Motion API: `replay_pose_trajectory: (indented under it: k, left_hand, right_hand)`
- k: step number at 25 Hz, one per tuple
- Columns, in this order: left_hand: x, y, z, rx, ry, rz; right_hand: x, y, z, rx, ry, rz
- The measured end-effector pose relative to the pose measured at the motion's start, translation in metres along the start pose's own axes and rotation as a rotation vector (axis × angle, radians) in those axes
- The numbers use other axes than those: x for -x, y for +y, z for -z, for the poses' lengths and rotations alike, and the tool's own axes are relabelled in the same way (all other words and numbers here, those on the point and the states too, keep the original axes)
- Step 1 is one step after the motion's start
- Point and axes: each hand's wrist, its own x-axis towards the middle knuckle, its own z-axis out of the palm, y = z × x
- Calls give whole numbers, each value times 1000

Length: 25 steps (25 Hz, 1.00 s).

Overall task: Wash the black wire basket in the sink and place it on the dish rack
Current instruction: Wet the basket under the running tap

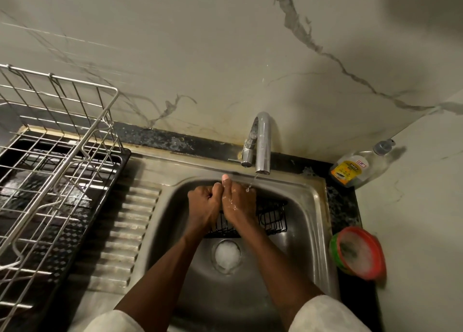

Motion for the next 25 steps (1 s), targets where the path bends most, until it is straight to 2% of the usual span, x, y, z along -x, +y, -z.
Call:
replay_pose_trajectory:
  k: [2,3,6,8,10,13,16,18,21,23,25]
  left_hand:
    - [2,-5,8,-22,-14,-3]
    - [3,-7,12,-36,-10,13]
    - [8,-12,16,-66,8,44]
    - [4,-8,16,-95,13,48]
    - [-5,-1,14,-94,-12,33]
    - [-14,3,9,-154,-10,-30]
    - [-9,-7,8,-114,2,14]
    - [-2,-16,17,-149,35,36]
    - [5,-22,26,-144,42,55]
    - [2,-16,21,-159,60,55]
    - [-1,-8,14,-172,80,43]
  right_hand:
    - [10,20,-4,90,-23,170]
    - [9,44,-1,133,-34,132]
    - [-1,103,20,99,-20,-289]
    - [-7,110,21,143,-17,-342]
    - [-6,88,18,230,0,-282]
    - [2,37,-4,255,-20,-11]
    - [3,14,-4,293,-76,193]
    - [0,46,16,246,-159,110]
    - [0,92,41,423,-216,-161]
    - [-9,74,30,445,-181,-98]
    - [-9,33,4,289,-103,75]
